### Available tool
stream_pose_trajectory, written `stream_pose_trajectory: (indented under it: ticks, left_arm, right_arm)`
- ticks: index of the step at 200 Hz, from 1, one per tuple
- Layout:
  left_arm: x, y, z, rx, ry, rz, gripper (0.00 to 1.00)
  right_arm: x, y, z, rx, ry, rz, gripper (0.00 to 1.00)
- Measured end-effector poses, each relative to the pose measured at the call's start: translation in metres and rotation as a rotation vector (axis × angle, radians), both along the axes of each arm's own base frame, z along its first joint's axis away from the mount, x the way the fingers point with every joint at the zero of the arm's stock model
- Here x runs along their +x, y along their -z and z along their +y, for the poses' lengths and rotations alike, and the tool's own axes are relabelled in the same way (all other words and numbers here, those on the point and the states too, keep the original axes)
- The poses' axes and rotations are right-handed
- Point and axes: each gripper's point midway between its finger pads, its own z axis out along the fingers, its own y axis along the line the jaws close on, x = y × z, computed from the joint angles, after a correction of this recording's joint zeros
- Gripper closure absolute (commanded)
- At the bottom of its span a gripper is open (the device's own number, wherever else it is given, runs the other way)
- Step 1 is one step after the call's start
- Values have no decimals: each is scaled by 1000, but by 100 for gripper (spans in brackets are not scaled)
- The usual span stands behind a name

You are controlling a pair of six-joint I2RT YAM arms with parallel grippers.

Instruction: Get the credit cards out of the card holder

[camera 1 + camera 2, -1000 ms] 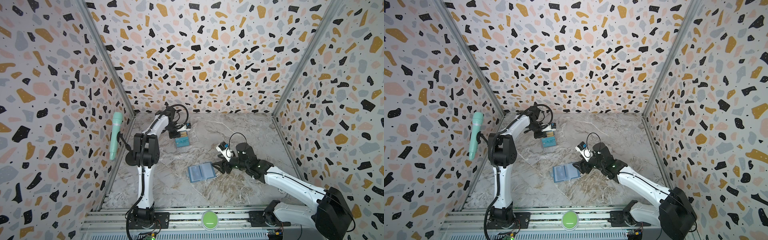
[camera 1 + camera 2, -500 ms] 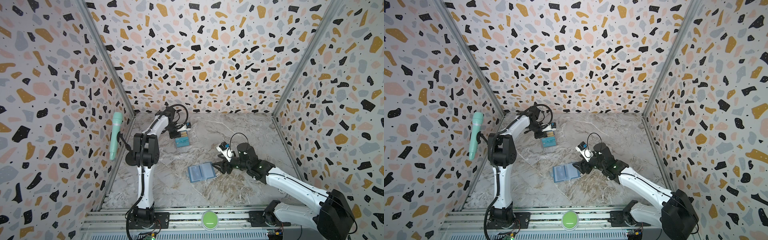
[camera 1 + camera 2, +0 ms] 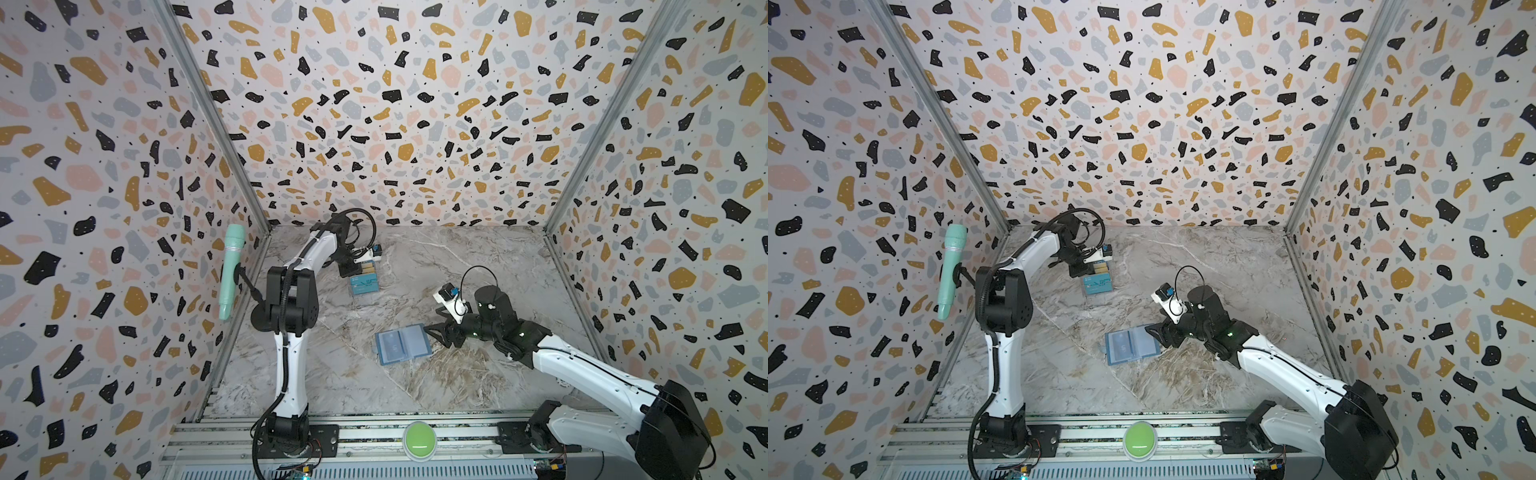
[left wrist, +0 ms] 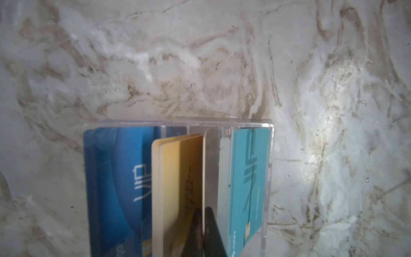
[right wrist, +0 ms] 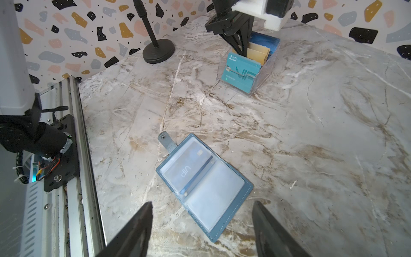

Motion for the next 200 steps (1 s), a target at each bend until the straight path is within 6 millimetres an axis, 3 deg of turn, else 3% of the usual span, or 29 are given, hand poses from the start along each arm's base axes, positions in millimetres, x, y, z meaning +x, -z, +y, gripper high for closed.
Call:
stream_pose_trajectory:
  ticks: [62,200]
  left_arm:
    - [2,0,2,3,-22,-5,100]
    - [3,-2,7,18,-98,-13,80]
  right_arm:
    - [0,0,0,0,0,0,29]
    - [-1,0,1,1,-4,1,29]
